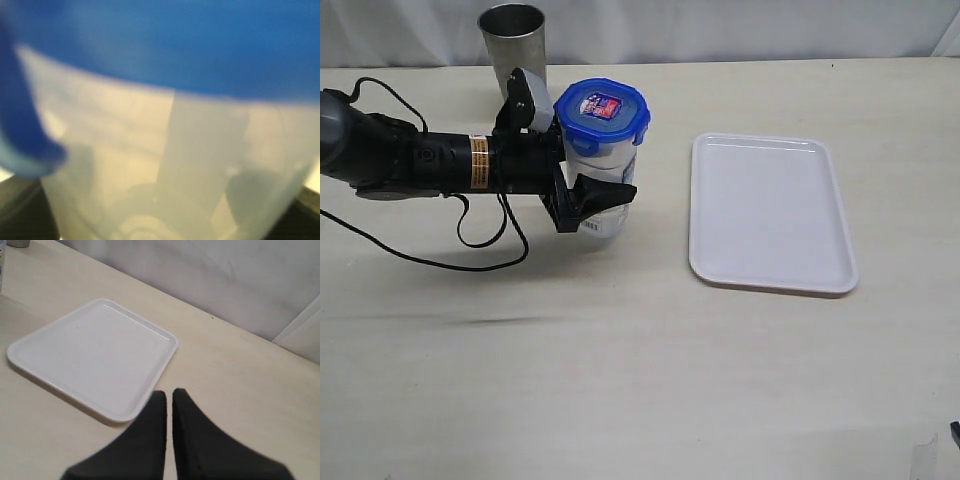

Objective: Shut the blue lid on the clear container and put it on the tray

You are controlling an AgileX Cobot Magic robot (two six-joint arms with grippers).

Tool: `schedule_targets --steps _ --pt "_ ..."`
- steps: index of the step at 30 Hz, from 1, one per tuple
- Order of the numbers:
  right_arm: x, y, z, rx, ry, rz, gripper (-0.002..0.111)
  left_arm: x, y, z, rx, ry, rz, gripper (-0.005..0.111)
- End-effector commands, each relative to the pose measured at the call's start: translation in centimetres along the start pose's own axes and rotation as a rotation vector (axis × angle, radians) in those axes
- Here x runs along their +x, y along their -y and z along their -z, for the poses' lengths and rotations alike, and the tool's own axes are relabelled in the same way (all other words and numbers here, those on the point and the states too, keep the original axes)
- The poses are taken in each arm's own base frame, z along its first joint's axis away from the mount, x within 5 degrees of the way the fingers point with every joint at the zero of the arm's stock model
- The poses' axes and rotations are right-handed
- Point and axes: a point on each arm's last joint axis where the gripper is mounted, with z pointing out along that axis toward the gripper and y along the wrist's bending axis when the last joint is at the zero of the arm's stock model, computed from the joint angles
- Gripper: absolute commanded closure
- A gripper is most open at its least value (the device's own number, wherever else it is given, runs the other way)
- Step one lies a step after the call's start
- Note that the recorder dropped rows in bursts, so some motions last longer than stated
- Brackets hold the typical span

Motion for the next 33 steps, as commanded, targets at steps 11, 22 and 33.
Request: schedule_targets --steps 11,22,33 --pt "0.12 -0.13 0.03 -0.009 -0.008 -0.244 0.104 -0.86 -0.11 0.10 -0.009 0.051 0.012 0.107" --pt "-0.02 -0.05 0.03 -0.003 0.007 -0.430 0.104 -0.88 -0.10 0.10 -0.008 0.052 0.012 0.107" --pt "-0.02 -0.06 0.03 -0.005 0.008 -0.497 0.104 -0.87 -0.09 0.10 -0.007 0.052 0.011 0.107"
